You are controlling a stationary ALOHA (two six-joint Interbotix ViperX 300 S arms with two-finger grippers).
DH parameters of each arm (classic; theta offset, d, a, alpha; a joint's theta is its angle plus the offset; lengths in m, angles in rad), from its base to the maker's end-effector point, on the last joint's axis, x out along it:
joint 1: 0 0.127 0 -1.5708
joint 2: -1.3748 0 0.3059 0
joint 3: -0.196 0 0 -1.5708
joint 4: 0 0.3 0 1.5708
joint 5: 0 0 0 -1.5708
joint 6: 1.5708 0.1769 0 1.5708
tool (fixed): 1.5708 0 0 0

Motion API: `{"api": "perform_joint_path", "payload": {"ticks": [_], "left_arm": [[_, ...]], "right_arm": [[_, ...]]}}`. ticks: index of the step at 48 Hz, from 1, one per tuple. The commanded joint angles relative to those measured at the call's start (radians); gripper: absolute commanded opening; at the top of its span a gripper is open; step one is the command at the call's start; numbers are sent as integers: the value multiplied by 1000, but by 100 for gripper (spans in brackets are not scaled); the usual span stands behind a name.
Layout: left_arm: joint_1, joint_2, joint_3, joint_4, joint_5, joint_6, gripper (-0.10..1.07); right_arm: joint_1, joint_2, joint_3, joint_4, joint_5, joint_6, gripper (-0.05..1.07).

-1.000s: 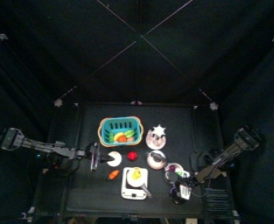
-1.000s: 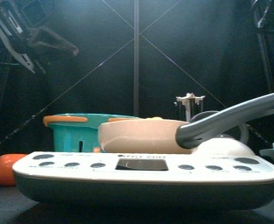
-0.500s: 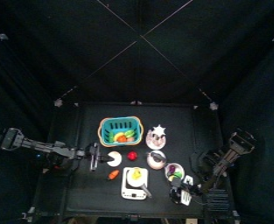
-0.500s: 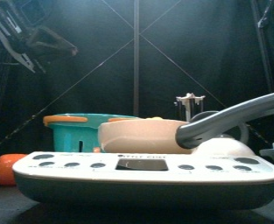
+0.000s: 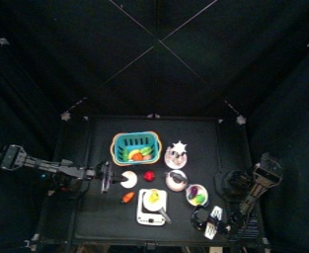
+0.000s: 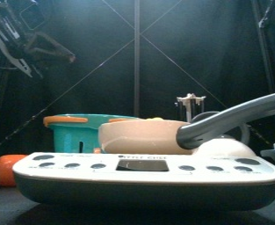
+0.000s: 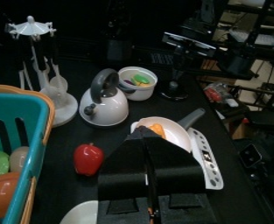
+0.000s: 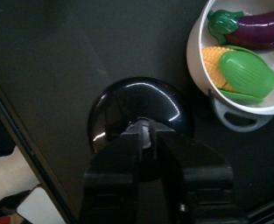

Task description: Grab pot lid

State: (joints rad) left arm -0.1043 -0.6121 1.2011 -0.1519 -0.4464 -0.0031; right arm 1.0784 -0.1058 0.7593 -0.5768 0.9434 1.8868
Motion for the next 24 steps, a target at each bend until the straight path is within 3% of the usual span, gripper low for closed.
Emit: {"api": "perform_joint_path", "payload": {"ticks": [1,12,24], "left_arm": [[5,-3,-14,-5,-5,2,-3],[17,-32,-2,-5,-6,2,-3],[12,-78,25,-31,-6,-2,-3]], "right_arm": [[6,8,-20,-2,-2,20,65],[23,71,-43,8,-3,60,71],[34,81,-34,28,-5,71,71]]}}
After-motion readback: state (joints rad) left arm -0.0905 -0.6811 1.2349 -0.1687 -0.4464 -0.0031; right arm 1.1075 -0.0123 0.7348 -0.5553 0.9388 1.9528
